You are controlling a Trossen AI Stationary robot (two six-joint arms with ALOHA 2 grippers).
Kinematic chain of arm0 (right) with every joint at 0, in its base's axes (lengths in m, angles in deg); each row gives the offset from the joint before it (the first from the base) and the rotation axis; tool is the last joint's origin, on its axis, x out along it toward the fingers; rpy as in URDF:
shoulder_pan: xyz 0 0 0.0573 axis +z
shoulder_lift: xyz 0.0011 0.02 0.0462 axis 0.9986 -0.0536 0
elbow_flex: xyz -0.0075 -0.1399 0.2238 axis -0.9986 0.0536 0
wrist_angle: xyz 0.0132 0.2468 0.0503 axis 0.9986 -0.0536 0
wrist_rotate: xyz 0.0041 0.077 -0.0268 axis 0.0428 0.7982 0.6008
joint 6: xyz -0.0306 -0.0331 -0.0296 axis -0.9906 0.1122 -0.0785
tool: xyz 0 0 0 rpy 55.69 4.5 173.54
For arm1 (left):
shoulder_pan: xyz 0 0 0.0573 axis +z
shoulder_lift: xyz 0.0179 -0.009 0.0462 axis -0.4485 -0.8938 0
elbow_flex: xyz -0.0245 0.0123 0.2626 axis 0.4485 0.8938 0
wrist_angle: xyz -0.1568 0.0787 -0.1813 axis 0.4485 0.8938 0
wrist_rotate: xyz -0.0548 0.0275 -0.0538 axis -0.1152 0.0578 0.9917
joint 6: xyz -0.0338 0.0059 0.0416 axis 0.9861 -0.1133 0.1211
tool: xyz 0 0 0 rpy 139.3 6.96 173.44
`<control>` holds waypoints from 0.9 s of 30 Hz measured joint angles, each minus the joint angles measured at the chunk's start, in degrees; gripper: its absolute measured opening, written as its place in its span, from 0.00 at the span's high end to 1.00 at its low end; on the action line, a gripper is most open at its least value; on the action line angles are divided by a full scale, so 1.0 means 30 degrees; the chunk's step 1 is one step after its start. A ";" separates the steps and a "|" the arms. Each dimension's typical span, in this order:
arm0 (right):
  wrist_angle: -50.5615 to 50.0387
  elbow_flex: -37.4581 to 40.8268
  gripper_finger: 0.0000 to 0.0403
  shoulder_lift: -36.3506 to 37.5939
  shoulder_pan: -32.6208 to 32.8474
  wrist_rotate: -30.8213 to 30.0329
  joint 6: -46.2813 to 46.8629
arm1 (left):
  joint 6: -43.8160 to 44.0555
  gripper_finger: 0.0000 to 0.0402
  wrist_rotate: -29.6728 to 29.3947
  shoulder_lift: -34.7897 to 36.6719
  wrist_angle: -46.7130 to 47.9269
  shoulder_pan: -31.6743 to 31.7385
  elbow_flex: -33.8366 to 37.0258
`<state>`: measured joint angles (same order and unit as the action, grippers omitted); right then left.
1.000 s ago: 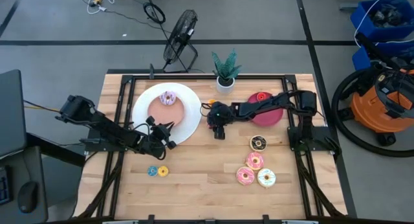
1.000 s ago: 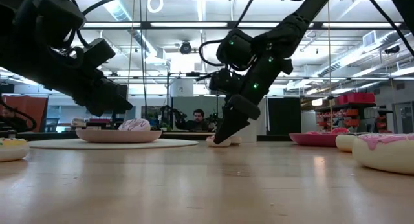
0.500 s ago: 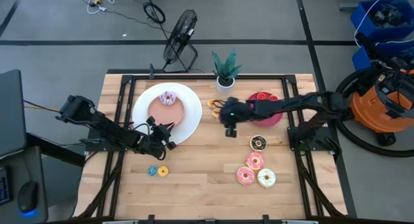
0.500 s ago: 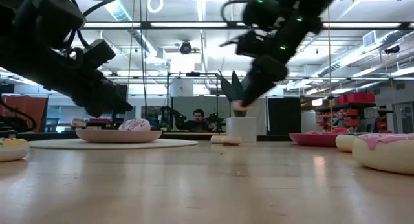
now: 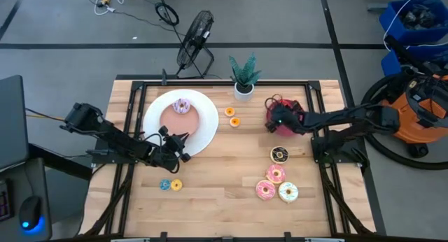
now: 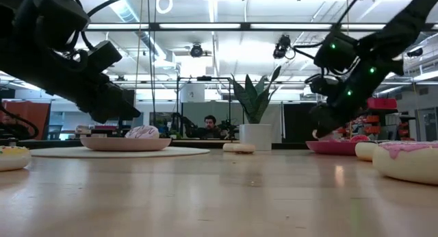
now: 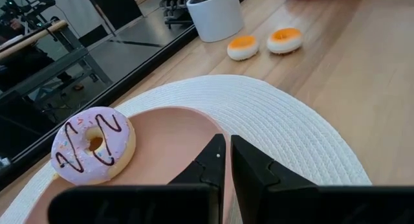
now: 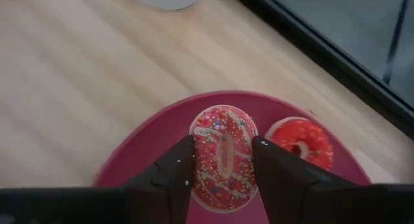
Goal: Pick & Place donuts
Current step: Put the small pink donut on the red plate
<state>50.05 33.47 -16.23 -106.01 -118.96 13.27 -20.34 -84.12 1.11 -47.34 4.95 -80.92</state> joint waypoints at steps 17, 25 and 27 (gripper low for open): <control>0.3621 0.0487 0.58 -0.1084 -0.2766 0.1770 -0.0471 | -0.0038 0.93 -0.0007 0.0000 -0.0089 -0.0013 0.0003; 0.4595 0.0487 0.44 -0.1783 -0.2766 0.1882 -0.0723 | -0.0009 0.93 -0.0007 0.0000 -0.0133 -0.0013 0.0000; 0.4857 0.0491 0.39 -0.1783 -0.2762 0.1875 -0.0982 | -0.0001 0.93 -0.0007 0.0000 -0.0133 -0.0013 0.0000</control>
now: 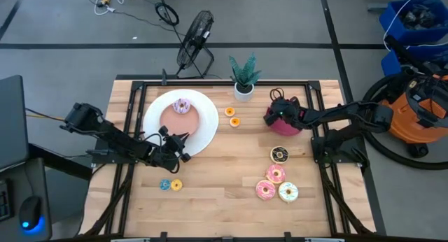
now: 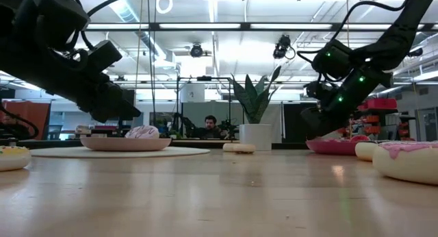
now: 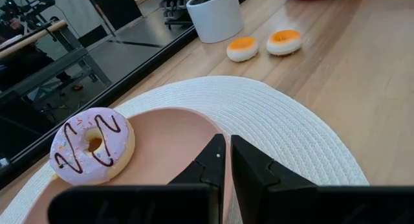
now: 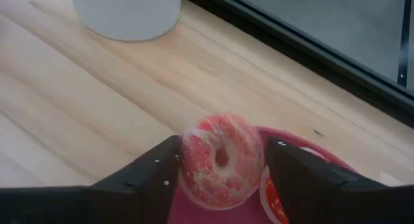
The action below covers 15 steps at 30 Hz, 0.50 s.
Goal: Pick & Place donuts
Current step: Put the small pink donut on the red plate, then put the large black donut on the pink plate
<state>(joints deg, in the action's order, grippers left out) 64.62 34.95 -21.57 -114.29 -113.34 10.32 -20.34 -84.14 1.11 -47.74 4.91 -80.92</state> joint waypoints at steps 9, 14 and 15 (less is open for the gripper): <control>0.0185 0.0004 0.22 0.0777 0.0106 -0.0241 -0.0612 | 0.0000 0.93 -0.0002 0.0000 0.0000 0.0000 0.0000; -0.0477 0.0004 0.24 0.2429 0.1285 -0.0086 -0.0794 | -0.0021 0.93 -0.0007 0.0000 0.0007 0.0000 0.0000; -0.0690 0.0004 0.25 0.2802 0.1645 0.0082 -0.0794 | -0.0022 0.93 -0.0001 0.0000 0.0007 0.0013 0.0000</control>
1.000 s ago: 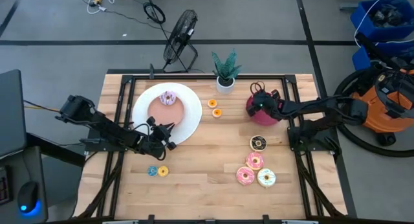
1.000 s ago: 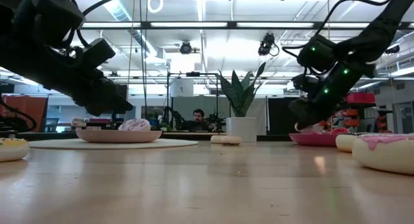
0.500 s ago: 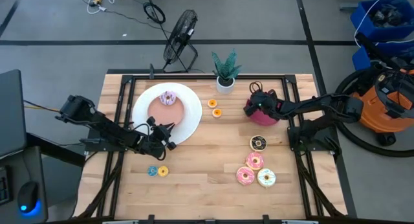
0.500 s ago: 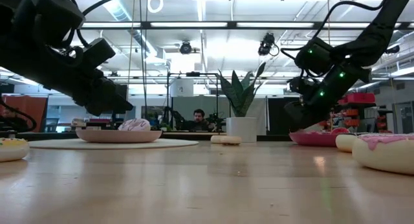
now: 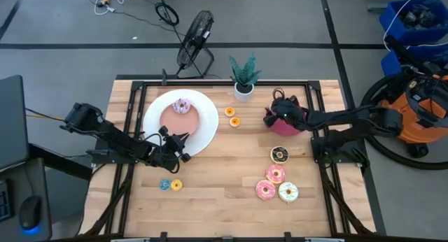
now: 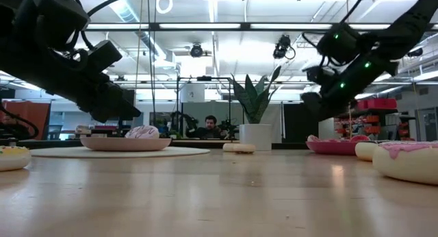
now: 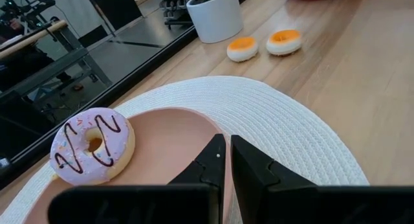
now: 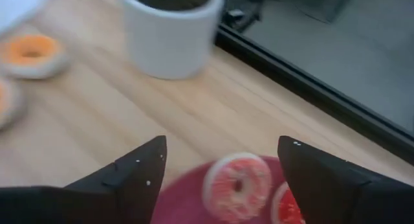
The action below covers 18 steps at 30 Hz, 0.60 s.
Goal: Pick & Place donuts
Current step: Put the large black donut on the pink plate
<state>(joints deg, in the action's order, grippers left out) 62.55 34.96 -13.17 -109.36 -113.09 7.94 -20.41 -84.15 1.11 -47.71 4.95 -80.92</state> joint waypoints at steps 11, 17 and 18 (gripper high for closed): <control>-0.0974 0.0000 0.33 0.2109 0.6679 0.6207 0.0378 | -0.0015 0.93 -0.0006 0.0000 0.0000 0.0221 0.0000; -0.1291 0.0000 0.37 0.2101 1.0830 0.6438 0.2635 | 0.0029 0.93 -0.0006 0.0000 -0.0241 0.0344 0.0000; -0.1360 0.0000 0.37 0.2101 1.1332 0.6438 0.3112 | 0.0036 0.93 -0.0006 0.0000 -0.0284 0.0344 0.0000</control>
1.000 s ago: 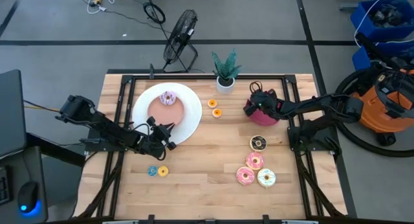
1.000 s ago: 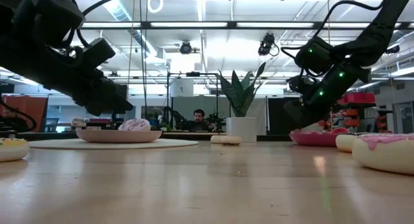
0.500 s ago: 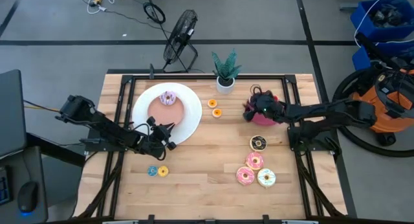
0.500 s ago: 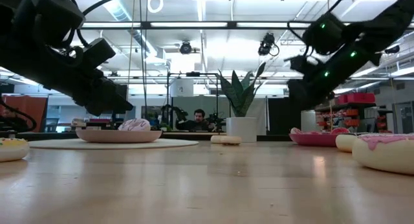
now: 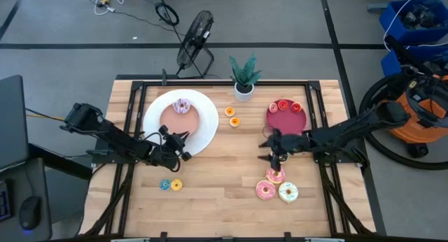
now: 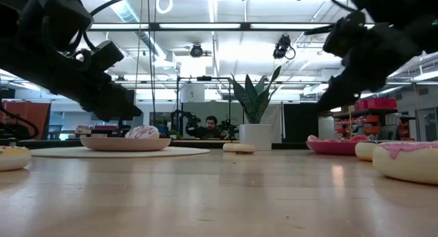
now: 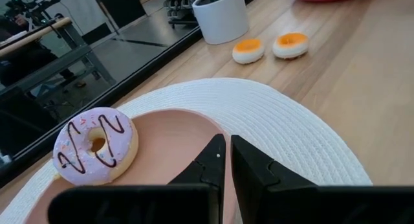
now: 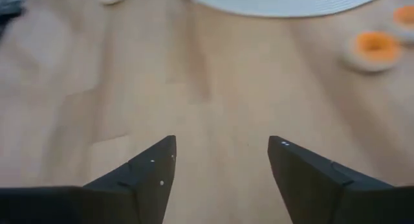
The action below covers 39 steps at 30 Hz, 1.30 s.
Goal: Pick & Place donuts
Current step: Put the large black donut on the pink plate
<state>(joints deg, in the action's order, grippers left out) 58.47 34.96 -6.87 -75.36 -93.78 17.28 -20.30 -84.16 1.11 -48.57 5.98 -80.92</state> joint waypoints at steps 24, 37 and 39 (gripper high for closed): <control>-1.8268 -0.4245 0.40 0.0000 0.1262 0.0087 1.2192 | -0.0011 0.93 0.0372 0.0000 -0.0015 -0.0029 0.0000; -1.4291 -0.1449 0.19 0.0007 0.0556 0.0476 1.4661 | -0.0017 0.93 0.0372 0.0000 -0.0065 -0.0029 0.0000; -1.3633 -0.1381 0.23 0.0000 0.0394 0.0425 1.4353 | -0.0030 0.93 0.0372 0.0000 -0.0109 -0.0029 0.0000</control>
<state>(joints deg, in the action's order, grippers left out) 17.57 30.81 -6.87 -74.18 -92.50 60.34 -20.39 -83.05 1.11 -48.90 5.90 -80.92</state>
